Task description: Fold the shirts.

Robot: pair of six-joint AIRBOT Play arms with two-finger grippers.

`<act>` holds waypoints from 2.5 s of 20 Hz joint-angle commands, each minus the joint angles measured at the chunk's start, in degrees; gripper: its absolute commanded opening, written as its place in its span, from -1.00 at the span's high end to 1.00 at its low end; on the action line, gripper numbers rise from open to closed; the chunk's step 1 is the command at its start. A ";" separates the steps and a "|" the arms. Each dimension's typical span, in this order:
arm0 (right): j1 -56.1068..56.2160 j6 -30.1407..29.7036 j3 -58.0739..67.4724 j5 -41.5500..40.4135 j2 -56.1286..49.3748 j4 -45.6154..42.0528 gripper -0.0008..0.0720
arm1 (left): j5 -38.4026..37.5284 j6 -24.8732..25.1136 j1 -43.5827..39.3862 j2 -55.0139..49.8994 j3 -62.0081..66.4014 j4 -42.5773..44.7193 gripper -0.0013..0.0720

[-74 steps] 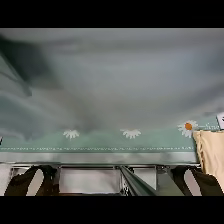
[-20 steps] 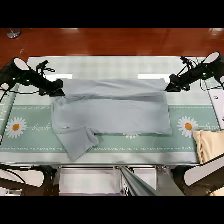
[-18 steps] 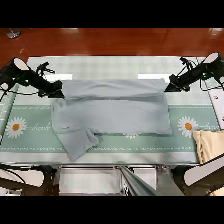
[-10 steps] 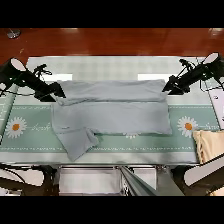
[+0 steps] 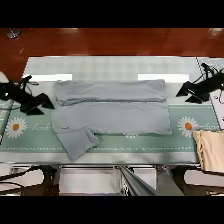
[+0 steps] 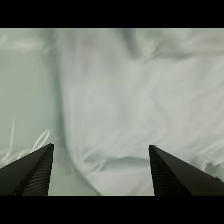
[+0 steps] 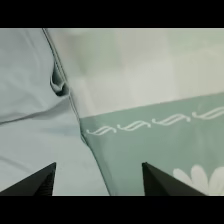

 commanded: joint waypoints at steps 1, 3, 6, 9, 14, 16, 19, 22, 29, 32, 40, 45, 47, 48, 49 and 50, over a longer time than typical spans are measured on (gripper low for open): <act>-2.34 -5.27 -18.86 -11.69 14.84 10.69 -0.73 | 2.64 1.20 7.96 11.02 -16.26 -6.25 -0.95; -2.34 -9.33 -25.66 -12.24 19.08 18.78 -0.73 | 4.96 1.18 9.62 15.41 -23.06 -8.74 -0.95; -2.34 -11.80 -30.01 -11.54 21.11 23.06 -0.73 | 6.21 1.18 8.98 17.66 -28.68 -8.87 -0.95; -2.34 -11.78 -30.36 -10.49 21.07 23.56 -0.73 | 11.54 1.27 5.18 17.66 -33.59 -12.13 -0.95; -5.18 -9.60 -30.34 -8.33 21.07 23.93 -0.73 | 20.55 5.40 -4.90 17.64 -38.05 -21.66 -0.82; -10.82 -8.52 -30.34 -5.27 21.07 20.00 -0.73 | 18.75 7.45 -5.68 17.66 -37.90 -21.75 0.87; -13.55 -2.45 -32.50 3.13 21.07 3.96 -0.73 | 17.55 9.68 -5.57 18.16 -36.48 -21.75 0.91; -11.63 -4.50 -37.46 4.98 20.94 8.11 -0.73 | 17.86 11.30 -5.60 18.64 -35.71 -21.75 0.90; -2.29 -4.44 -37.81 -4.39 16.52 10.23 -0.73 | 17.81 11.26 -5.60 18.67 -35.71 -21.92 0.90; -2.29 -4.44 -34.77 -8.33 14.25 14.49 -0.73 | 18.10 11.26 -5.60 18.67 -35.71 -22.21 0.91; -2.29 -14.88 -33.27 -3.39 10.64 23.63 0.89 | 16.96 12.22 -5.57 18.67 -35.71 -25.16 0.90; -2.38 -11.91 -24.39 -0.72 12.24 14.88 0.90 | 15.87 15.34 -1.95 18.73 -30.56 -29.44 0.91; -1.16 -11.17 -19.71 -3.06 11.52 15.34 0.90 | 17.66 15.37 -1.33 18.36 -26.64 -29.40 0.91; 0.11 -11.10 -17.64 -3.85 10.86 14.86 0.90 | 19.34 15.30 -1.62 17.92 -25.18 -29.44 0.91; 1.14 -10.78 -16.09 -4.79 10.10 15.13 0.90 | 20.90 14.32 -1.73 17.00 -23.61 -29.49 0.91; 2.08 -10.34 -14.36 -5.99 8.94 15.10 0.90 | 21.70 13.79 -1.79 15.28 -21.44 -30.23 0.91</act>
